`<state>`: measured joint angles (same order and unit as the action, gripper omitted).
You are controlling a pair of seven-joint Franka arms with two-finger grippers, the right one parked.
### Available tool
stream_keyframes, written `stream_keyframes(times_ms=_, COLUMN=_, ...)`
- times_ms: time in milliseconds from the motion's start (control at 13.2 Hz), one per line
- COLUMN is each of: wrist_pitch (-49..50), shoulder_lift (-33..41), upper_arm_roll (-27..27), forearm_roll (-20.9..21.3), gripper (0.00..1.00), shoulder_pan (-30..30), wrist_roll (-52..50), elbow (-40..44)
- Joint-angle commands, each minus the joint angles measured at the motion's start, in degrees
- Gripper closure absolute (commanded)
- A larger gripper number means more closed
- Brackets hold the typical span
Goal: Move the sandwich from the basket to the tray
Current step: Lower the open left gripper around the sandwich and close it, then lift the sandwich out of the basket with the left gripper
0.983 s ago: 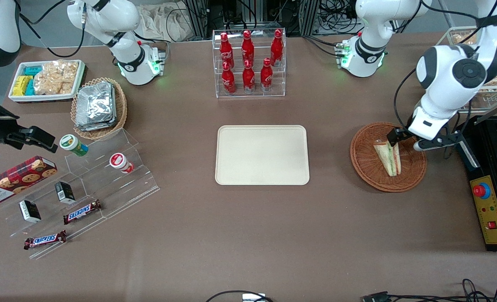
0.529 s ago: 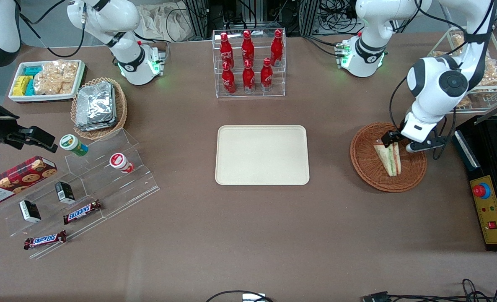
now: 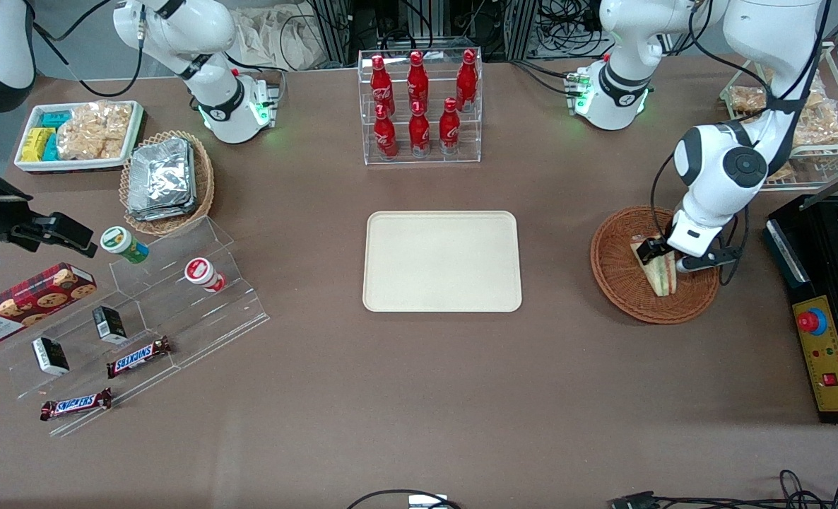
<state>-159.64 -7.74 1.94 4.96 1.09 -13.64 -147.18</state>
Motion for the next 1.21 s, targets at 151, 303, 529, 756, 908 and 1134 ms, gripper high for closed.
stream_keyframes(times_ms=151, wrist_pitch=-0.24, shoulder_lift=0.70, upper_arm_roll=-0.01, forearm_roll=1.19, gripper=1.00, shoulder_pan=0.06, wrist_roll=0.01, elbow=0.05)
stream_keyframes(times_ms=303, wrist_pitch=0.20, shoulder_lift=1.67, upper_arm_roll=-0.01, forearm_roll=1.28, gripper=1.00, shoulder_pan=0.06, wrist_roll=0.01, elbow=0.05)
stream_keyframes(times_ms=529, wrist_pitch=8.77, shoulder_lift=9.37, upper_arm_roll=-0.01, forearm_roll=1.19, gripper=1.00, shoulder_pan=0.14, wrist_roll=3.52, elbow=1.44)
stream_keyframes(times_ms=756, wrist_pitch=30.10, shoulder_lift=19.31, upper_arm_roll=-0.45, forearm_roll=1.02, gripper=1.00, shoulder_pan=-0.38, wrist_roll=5.36, elbow=9.85)
stream_keyframes(times_ms=908, wrist_pitch=50.20, shoulder_lift=18.64, upper_arm_roll=-0.71, forearm_roll=-0.47, gripper=1.00, shoulder_pan=-0.56, wrist_roll=9.66, elbow=26.33)
stream_keyframes(times_ms=1134, wrist_pitch=73.53, shoulder_lift=8.91, upper_arm_roll=-2.11, forearm_roll=-2.58, gripper=1.00, shoulder_pan=-0.91, wrist_roll=11.18, elbow=54.28)
